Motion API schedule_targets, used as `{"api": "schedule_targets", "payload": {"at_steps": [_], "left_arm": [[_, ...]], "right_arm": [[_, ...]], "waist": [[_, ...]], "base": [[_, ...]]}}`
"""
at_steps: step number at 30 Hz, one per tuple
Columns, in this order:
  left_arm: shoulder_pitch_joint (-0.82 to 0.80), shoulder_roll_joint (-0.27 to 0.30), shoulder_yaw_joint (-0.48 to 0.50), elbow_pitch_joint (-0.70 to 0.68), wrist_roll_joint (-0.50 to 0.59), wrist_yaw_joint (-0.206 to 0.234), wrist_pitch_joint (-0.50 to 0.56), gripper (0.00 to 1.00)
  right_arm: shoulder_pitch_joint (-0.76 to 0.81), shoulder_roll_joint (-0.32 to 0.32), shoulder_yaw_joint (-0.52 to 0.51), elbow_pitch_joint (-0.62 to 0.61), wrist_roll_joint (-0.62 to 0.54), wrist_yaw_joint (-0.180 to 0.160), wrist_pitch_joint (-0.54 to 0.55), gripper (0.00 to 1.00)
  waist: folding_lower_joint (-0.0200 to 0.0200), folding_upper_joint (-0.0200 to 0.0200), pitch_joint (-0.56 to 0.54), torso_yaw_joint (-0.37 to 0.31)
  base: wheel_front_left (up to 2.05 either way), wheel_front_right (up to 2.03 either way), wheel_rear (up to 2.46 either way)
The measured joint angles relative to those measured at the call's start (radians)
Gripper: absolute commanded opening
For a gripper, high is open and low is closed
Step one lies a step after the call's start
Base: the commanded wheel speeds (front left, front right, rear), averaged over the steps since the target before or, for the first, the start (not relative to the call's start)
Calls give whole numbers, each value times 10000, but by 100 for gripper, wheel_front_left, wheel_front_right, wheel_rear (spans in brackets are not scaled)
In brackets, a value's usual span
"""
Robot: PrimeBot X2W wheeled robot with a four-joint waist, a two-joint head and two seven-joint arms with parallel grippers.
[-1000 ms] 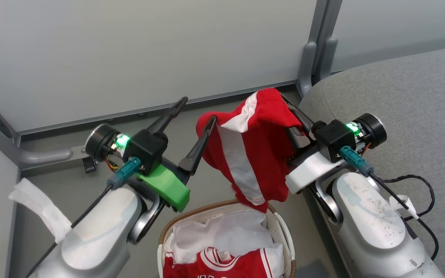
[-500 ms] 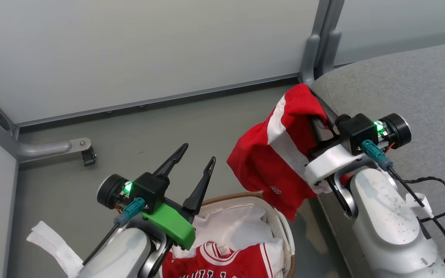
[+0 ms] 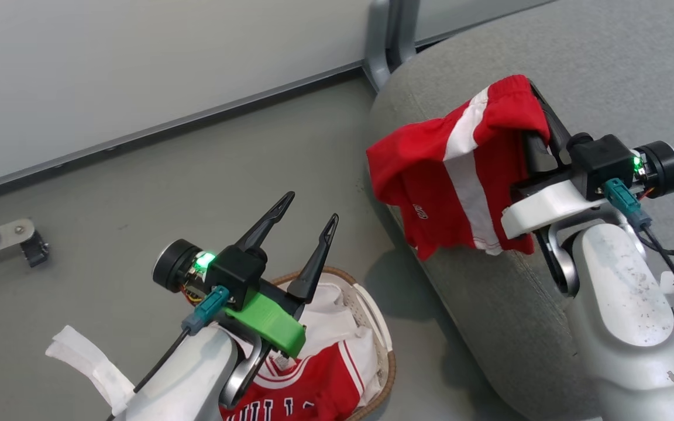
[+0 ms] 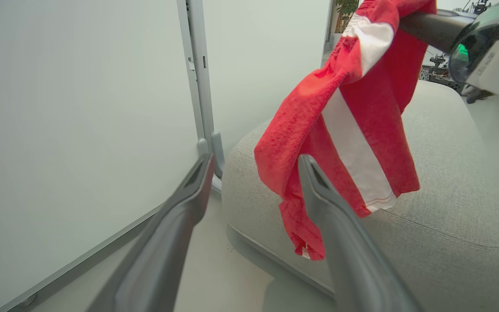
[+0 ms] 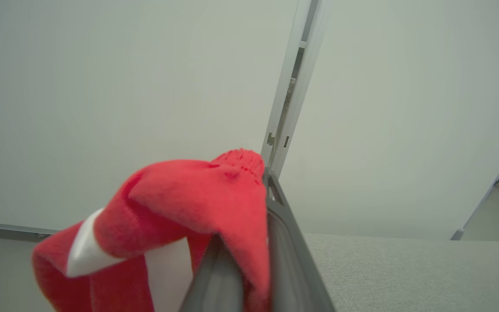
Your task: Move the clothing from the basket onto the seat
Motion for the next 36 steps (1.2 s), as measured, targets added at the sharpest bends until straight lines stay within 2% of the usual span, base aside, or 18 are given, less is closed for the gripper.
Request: {"api": "schedule_targets", "payload": {"at_steps": [9, 19, 23, 27, 33, 36], "left_arm": [[-452, -27, -276, 272, 602, -272, 0, 100], [-780, -98, -681, 489, 920, -422, 0, 100], [-895, -151, -752, 412, 980, -449, 0, 100], [-1049, -178, -796, 343, 1045, -464, -2, 100], [-1371, -297, -888, 280, 1197, -510, -2, 100], [-1507, -393, -1009, 157, 1300, -522, 0, 100]], "right_arm": [[15, -10, -761, -161, 19, 0, 0, 0], [56, -2, -1147, -13, 180, 0, 0, 0], [-429, -15, -1546, 4, -151, 0, 0, 0], [-1462, -36, -1987, -4, -1005, 2, 0, 0], [-3617, -1110, -2847, 240, -1714, 2, 0, 0], [-4730, -1941, -3590, 773, -1960, 2, -2, 0]], "waist": [[0, 0, 888, -1638], [0, 0, 2029, -2403], [0, 0, 2329, -2267], [1, 0, 2567, -1804], [1, 0, 2945, -913], [1, 0, 3163, -390]], "base": [[0, 0, 0], [0, 0, 0], [0, 0, 0], [0, 0, 0], [0, 0, 0], [0, 0, 0]]}}
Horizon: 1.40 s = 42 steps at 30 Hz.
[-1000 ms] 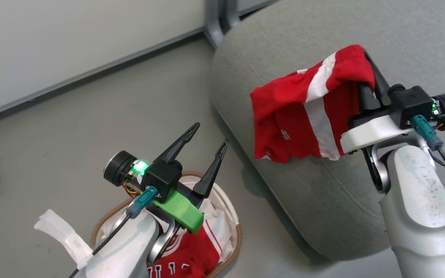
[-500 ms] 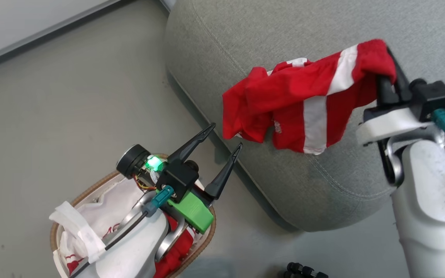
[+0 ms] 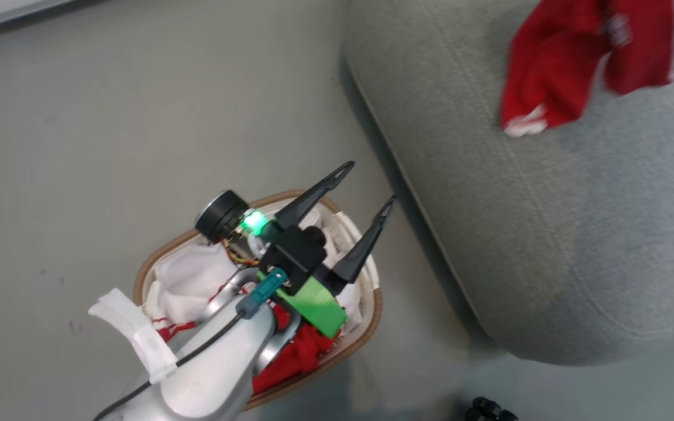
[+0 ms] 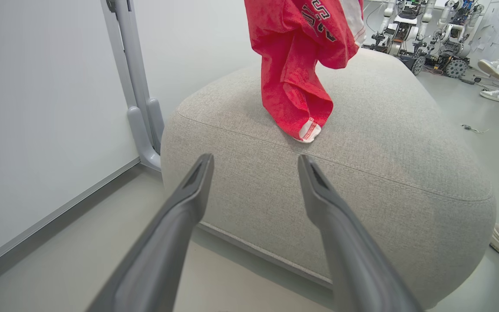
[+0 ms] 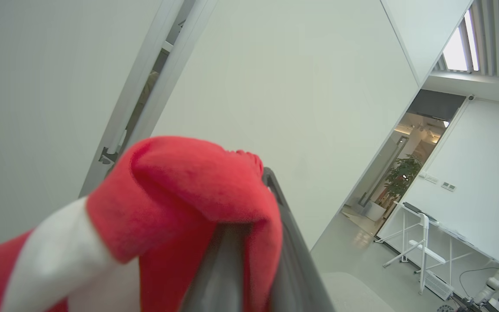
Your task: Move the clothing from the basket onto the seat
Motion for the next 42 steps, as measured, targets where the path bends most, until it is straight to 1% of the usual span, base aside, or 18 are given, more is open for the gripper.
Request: {"api": "schedule_targets", "payload": {"at_steps": [3, 5, 8, 9, 12, 18, 25, 26, 27, 28, 29, 30, 31, 37, 42], "left_arm": [[-173, -215, -111, -253, 113, -10, -2, 100], [-239, -245, -130, -391, 190, 2, -2, 100], [-277, -280, -163, -566, 238, 67, 0, 100], [-334, -311, -199, -690, 257, 79, -2, 100], [-402, -293, -249, -732, 326, 90, 31, 100], [-421, -242, -274, -698, 299, 163, 75, 100], [-460, -263, -215, -483, 205, 215, 73, 100], [-465, -270, -211, -456, 182, 219, 73, 100], [-469, -270, -205, -443, 167, 219, 73, 100], [-477, -270, -182, -430, 146, 219, 73, 100], [-484, -274, -151, -420, 98, 219, 67, 100], [-485, -274, -130, -410, 63, 221, 63, 100], [-485, -278, -104, -395, 31, 222, 63, 100], [-440, -347, 69, -209, -217, 249, 29, 100], [-208, -332, 640, -90, -476, 259, 15, 100]], "right_arm": [[-905, -780, -587, 472, -186, -2, 0, 0], [-1244, -1206, -834, 779, -401, 0, -12, 0], [-1429, -1684, -1306, 1300, -612, -2, -13, 0], [-1427, -1848, -1542, 1680, -688, -2, -13, 0], [-1280, -1866, -1737, 2123, -805, -2, -13, 0], [-323, -1499, -1929, 3051, -959, 0, -13, 0], [184, -915, -1971, 3359, -1034, 0, -13, 0], [252, -855, -1960, 3321, -1034, 0, -13, 4], [306, -807, -1956, 3290, -1035, 0, -12, 15], [381, -744, -1919, 3248, -1043, 0, -13, 36], [474, -675, -1852, 3196, -1055, 0, -13, 62], [546, -608, -1799, 3158, -1058, 0, -13, 93], [645, -539, -1714, 3110, -1062, 0, -13, 100], [1339, -228, -1099, 2790, -934, 0, -13, 100], [2018, 121, -543, 2663, -437, 0, -13, 100]], "waist": [[0, -1, 207, 518], [0, 0, 356, 848], [0, 0, 623, 1307], [-1, 0, 853, 1579], [0, 0, 1183, 1822], [0, -1, 1916, 2182], [0, 0, 2143, 2090], [-1, 0, 2118, 2055], [-1, 0, 2092, 2033], [-1, 0, 2052, 2006], [-1, 0, 2007, 1982], [-1, 0, 1966, 1964], [-1, -1, 1909, 1942], [-1, 0, 1483, 1848], [0, 0, 937, 1807]], "base": [[0, 0, 0], [0, 0, 0], [0, 0, 0], [0, 0, 0], [0, 0, 0], [0, 0, 0], [0, 0, 0], [0, 0, 0], [0, 0, 0], [0, 0, 0], [0, 0, 0], [0, 0, 0], [0, 0, 0], [0, 0, 0], [0, 0, 0]]}}
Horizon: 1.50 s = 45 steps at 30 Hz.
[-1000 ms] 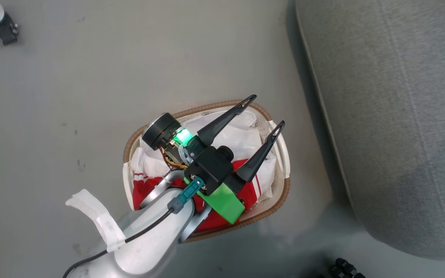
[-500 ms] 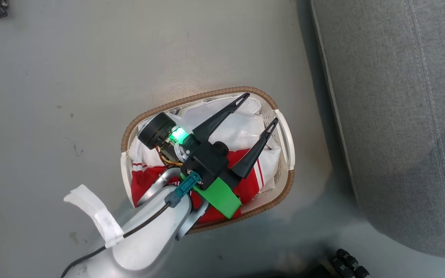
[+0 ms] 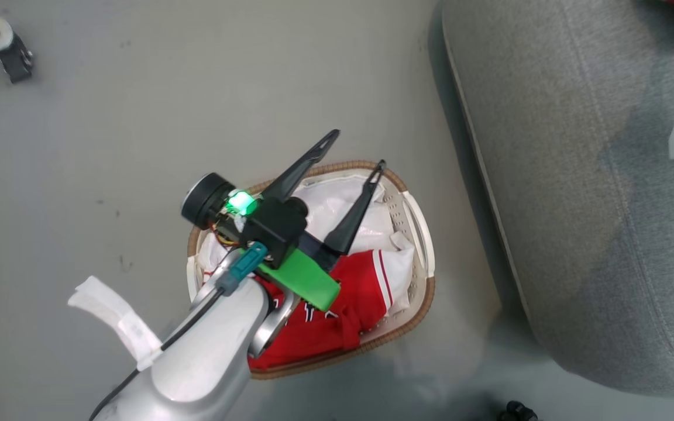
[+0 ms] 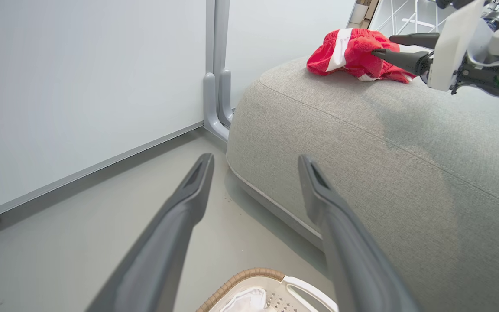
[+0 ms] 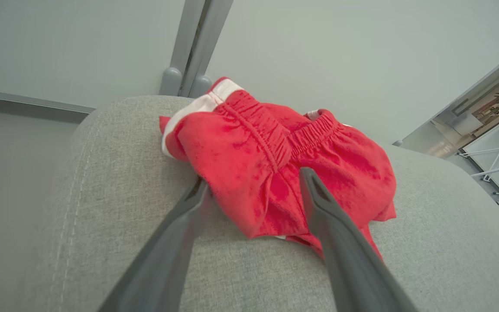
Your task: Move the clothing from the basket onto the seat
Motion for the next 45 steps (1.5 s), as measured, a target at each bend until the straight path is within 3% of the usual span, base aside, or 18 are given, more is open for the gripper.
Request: {"api": "schedule_targets", "payload": {"at_steps": [9, 14, 23, 28, 38, 45], "left_arm": [[1246, 13, 1415, -150, -228, 159, -15, 100], [2379, -58, 2489, -291, -247, 259, -17, 100], [4524, -430, 4654, -558, -94, 349, -15, 100], [5495, -717, 5749, -759, 238, 382, -17, 100], [6625, -1085, 6633, -711, 614, 19, -17, 100], [6740, -1139, 6909, -623, 665, -105, -17, 100]], "right_arm": [[902, 341, 951, -558, 742, 0, 0, 100], [1629, 844, 1524, -1133, 1197, 0, 0, 100], [3640, 1662, 2268, -2520, 2146, 0, 2, 100], [4700, 1804, 2742, -3078, 2464, -2, 0, 100], [6030, 1829, 3854, -3244, 3929, -2, 0, 100], [6470, 1831, 4351, -3162, 4176, -2, 0, 100]], "waist": [[-1, 0, -1326, 31], [-2, 0, -2226, 133], [-2, 0, -3576, 457], [-2, 0, -4144, 672], [-2, 0, -4944, 964], [-2, 0, -5307, 989]], "base": [[0, 0, 0], [0, 0, 0], [0, 0, 0], [0, 0, 0], [0, 0, 0], [0, 0, 0]]}}
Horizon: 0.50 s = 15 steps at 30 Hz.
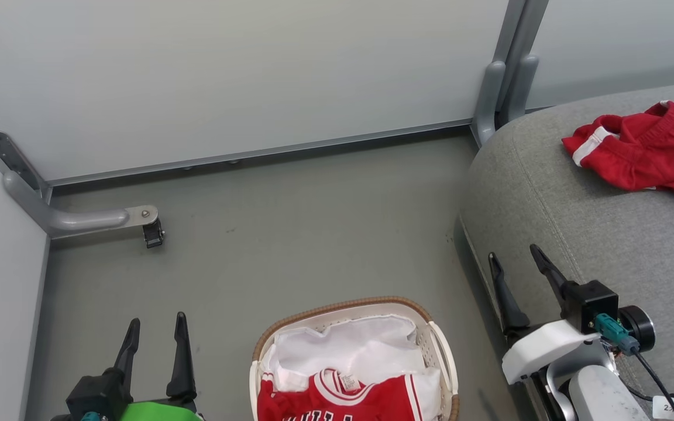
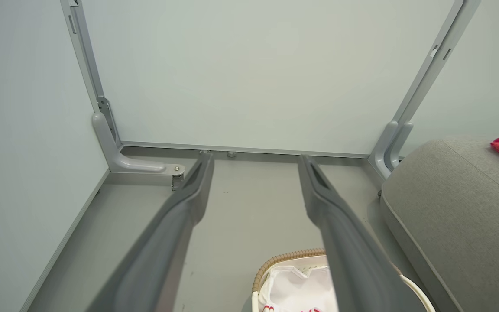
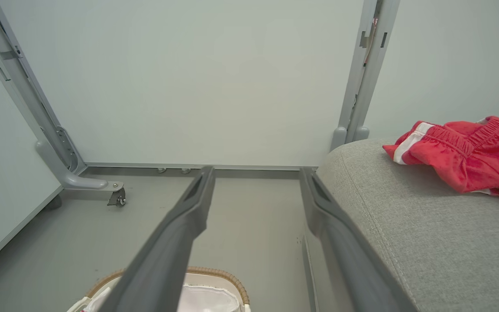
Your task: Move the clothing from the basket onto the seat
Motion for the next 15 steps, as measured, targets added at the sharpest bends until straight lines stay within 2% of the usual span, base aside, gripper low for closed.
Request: {"api": "schedule_targets", "payload": {"at_steps": [15], "left_arm": [[77, -8, -105, 90, -228, 8, 2, 100]], "right_arm": [[212, 0, 303, 92, 0, 0, 0, 100]], "waist": [[0, 0, -279, -42]], "base": [[0, 0, 0]]}}
